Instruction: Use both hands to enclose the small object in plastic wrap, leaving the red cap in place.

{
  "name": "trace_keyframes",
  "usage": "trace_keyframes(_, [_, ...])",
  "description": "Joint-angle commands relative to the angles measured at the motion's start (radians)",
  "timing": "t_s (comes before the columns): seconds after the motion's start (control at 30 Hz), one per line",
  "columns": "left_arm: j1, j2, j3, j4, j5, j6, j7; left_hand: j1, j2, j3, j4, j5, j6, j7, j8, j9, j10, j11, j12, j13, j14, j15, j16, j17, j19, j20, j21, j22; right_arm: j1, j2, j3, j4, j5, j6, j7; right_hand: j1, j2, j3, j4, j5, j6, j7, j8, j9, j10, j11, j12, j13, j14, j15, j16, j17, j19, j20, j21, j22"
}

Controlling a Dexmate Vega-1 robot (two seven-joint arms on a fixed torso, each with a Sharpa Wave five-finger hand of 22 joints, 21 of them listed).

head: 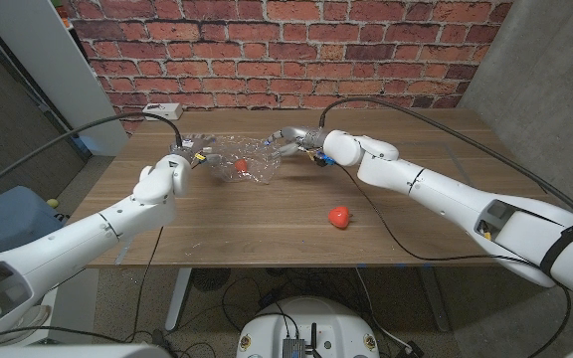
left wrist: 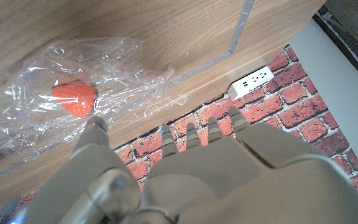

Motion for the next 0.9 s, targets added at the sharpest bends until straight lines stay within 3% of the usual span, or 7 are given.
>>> trace_keyframes(0.03, [0.076, 0.057, -0.039, -0.048, -0.008, -0.067, 0.081, 0.057, -0.016, 0.008, -0.028, 0.011, 0.084, 0.017, 0.015, 0.002, 0.106, -0.034, 0.028, 0.002, 0.058, -0.022, 0.01, -0.001, 0.036, 0.0, 0.013, -0.001, -0.003, 0.016, -0.045, -0.072, -0.113, -0.054, 0.086, -0.002, -0.011, 0.002, -0.008, 0.004, -0.041, -0.003, -0.005, 0.002, -0.008, -0.036, 0.0, -0.001, -0.009, 0.008, 0.003, -0.007, -0.007, -0.003, 0.003, 0.001])
trace_keyframes(0.2, [0.063, 0.062, -0.01, -0.052, 0.062, -0.043, 0.039, 0.102, -0.045, 0.007, -0.041, 0.023, 0.141, 0.026, 0.025, 0.001, 0.159, -0.044, 0.036, 0.002, 0.1, -0.037, 0.016, -0.001, 0.069, -0.002, 0.016, -0.005, 0.007, 0.043, -0.064, -0.055, -0.147, -0.074, 0.109, -0.01, -0.026, -0.004, -0.007, 0.009, -0.094, 0.005, -0.008, -0.001, -0.041, -0.048, -0.007, -0.004, -0.041, 0.017, -0.003, -0.014, -0.035, -0.001, -0.002, 0.0])
trace_keyframes(0.33, [0.048, 0.058, 0.016, -0.051, 0.126, -0.015, -0.016, 0.144, -0.071, 0.005, -0.046, 0.034, 0.163, 0.013, 0.026, 0.001, 0.197, -0.05, 0.041, 0.002, 0.119, -0.047, 0.016, -0.001, 0.089, -0.001, 0.016, -0.008, 0.016, 0.061, -0.076, -0.038, -0.157, -0.084, 0.135, -0.037, -0.039, -0.019, 0.003, 0.015, -0.149, 0.019, -0.006, -0.002, -0.076, -0.026, -0.01, -0.007, -0.072, 0.026, -0.003, -0.019, -0.073, 0.001, -0.007, -0.001])
trace_keyframes(0.4, [0.031, 0.053, 0.041, -0.046, 0.178, 0.006, -0.062, 0.167, -0.085, 0.003, -0.048, 0.04, 0.18, 0.006, 0.029, 0.001, 0.213, -0.059, 0.043, 0.002, 0.131, -0.052, 0.017, -0.002, 0.098, -0.002, 0.015, -0.01, 0.024, 0.079, -0.078, -0.007, -0.136, -0.076, 0.159, -0.058, -0.049, -0.032, 0.011, 0.02, -0.173, 0.026, -0.004, -0.003, -0.088, 0.002, -0.007, -0.008, -0.084, 0.034, -0.001, -0.021, -0.088, 0.005, -0.006, -0.001])
trace_keyframes(0.57, [0.008, 0.041, 0.064, -0.028, 0.246, 0.017, -0.134, 0.212, -0.107, 0.001, -0.05, 0.051, 0.186, 0.0, 0.025, 0.001, 0.232, -0.074, 0.042, 0.003, 0.149, -0.067, 0.017, -0.002, 0.124, -0.005, 0.016, -0.013, 0.036, 0.101, -0.091, 0.03, -0.134, -0.063, 0.169, -0.071, -0.053, -0.039, 0.016, 0.024, -0.191, 0.027, -0.004, -0.003, -0.084, 0.006, -0.002, -0.009, -0.092, 0.039, 0.001, -0.022, -0.097, 0.009, -0.005, -0.001])
trace_keyframes(0.67, [-0.011, 0.029, 0.082, -0.008, 0.292, 0.016, -0.177, 0.272, -0.119, 0.005, -0.05, 0.065, 0.193, -0.011, 0.019, 0.001, 0.241, -0.089, 0.035, 0.002, 0.156, -0.073, 0.012, -0.002, 0.151, -0.004, 0.017, -0.015, 0.042, 0.112, -0.093, 0.051, -0.124, -0.06, 0.177, -0.078, -0.055, -0.042, 0.018, 0.026, -0.197, 0.024, -0.003, -0.003, -0.075, 0.0, 0.003, -0.009, -0.092, 0.04, 0.003, -0.023, -0.099, 0.01, -0.004, -0.001])
trace_keyframes(0.9, [-0.043, -0.004, 0.097, 0.043, 0.36, -0.013, -0.231, 0.369, -0.154, -0.008, -0.045, 0.079, 0.162, -0.02, -0.009, 0.003, 0.233, -0.083, 0.013, 0.003, 0.156, -0.075, 0.0, -0.002, 0.182, -0.001, 0.008, -0.017, 0.051, 0.125, -0.096, 0.08, -0.111, -0.072, 0.185, -0.095, -0.059, -0.052, 0.025, 0.031, -0.216, 0.029, -0.001, -0.003, -0.049, 0.015, 0.013, -0.01, -0.091, 0.048, 0.009, -0.025, -0.102, 0.011, 0.0, -0.001])
